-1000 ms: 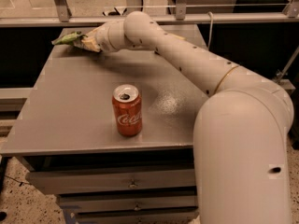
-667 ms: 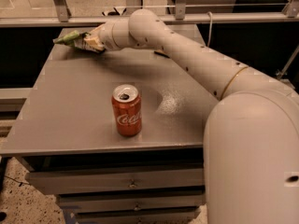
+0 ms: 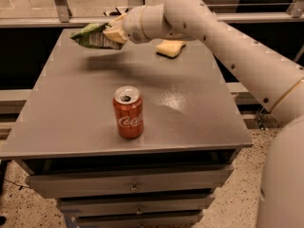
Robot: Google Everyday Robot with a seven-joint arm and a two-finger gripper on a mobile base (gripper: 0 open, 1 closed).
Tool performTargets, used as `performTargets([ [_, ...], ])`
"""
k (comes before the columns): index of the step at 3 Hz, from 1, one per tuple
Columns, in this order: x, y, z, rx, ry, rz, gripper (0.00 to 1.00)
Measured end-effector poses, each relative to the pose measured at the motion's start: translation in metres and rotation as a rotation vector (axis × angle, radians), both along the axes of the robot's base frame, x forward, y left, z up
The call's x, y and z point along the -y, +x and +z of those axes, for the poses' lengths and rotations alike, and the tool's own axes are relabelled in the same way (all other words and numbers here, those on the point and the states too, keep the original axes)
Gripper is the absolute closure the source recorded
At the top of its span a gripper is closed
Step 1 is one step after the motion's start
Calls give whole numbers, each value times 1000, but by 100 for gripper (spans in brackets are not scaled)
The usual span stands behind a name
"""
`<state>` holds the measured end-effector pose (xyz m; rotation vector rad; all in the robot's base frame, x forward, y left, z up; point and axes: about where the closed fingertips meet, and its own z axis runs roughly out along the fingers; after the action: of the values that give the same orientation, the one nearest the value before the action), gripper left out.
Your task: Move green jalapeno chip bag near coke can
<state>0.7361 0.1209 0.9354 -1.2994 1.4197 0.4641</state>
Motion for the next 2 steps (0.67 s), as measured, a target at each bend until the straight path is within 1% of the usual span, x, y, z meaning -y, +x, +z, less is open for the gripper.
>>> performTargets([
  [1,51,-37,14,28,-20,14,100],
  [2,106,-74,19,39,-16,-11,100],
])
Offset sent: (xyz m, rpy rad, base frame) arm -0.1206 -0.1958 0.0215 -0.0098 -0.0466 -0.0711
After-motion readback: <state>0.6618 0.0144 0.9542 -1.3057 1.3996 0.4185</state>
